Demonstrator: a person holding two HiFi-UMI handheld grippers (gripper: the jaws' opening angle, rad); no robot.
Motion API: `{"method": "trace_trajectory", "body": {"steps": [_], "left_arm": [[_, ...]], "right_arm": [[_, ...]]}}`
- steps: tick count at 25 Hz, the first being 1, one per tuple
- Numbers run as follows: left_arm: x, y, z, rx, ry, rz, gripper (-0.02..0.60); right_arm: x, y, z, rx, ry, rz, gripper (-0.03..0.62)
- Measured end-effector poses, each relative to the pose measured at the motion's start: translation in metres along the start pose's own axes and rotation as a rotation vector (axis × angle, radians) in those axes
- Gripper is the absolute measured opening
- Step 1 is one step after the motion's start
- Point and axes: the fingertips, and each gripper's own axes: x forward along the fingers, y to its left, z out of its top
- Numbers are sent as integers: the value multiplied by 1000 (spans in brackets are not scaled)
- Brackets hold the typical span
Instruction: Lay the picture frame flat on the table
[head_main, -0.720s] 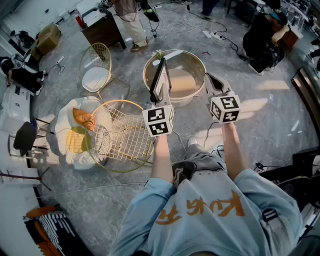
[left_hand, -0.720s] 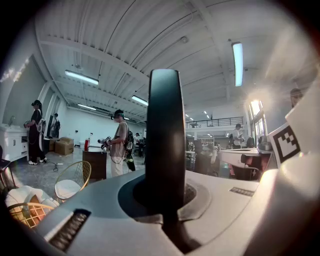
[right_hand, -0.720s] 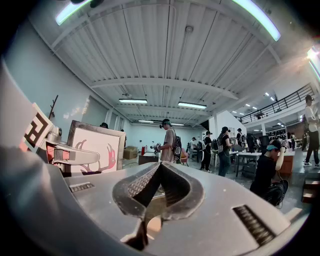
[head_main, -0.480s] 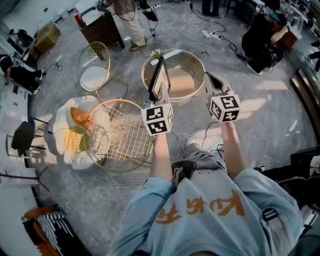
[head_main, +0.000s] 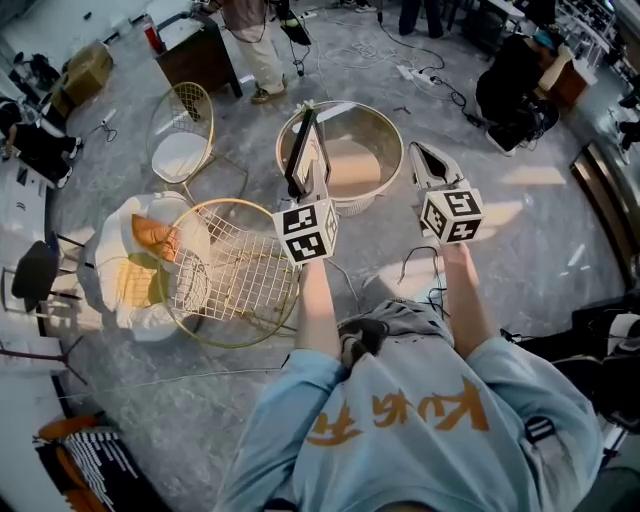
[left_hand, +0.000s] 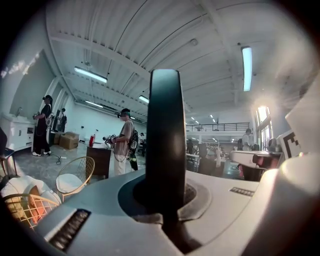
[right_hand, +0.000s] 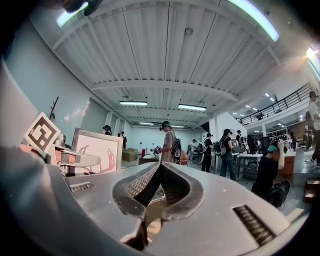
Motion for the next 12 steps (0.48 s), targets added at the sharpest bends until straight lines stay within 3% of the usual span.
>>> {"method": "trace_trajectory", "body": {"steps": [12], "left_arm": [[19,37,-7,-39,13,58,25]], "right_arm": [[39,10,-4,-6,12,56,-3]]}}
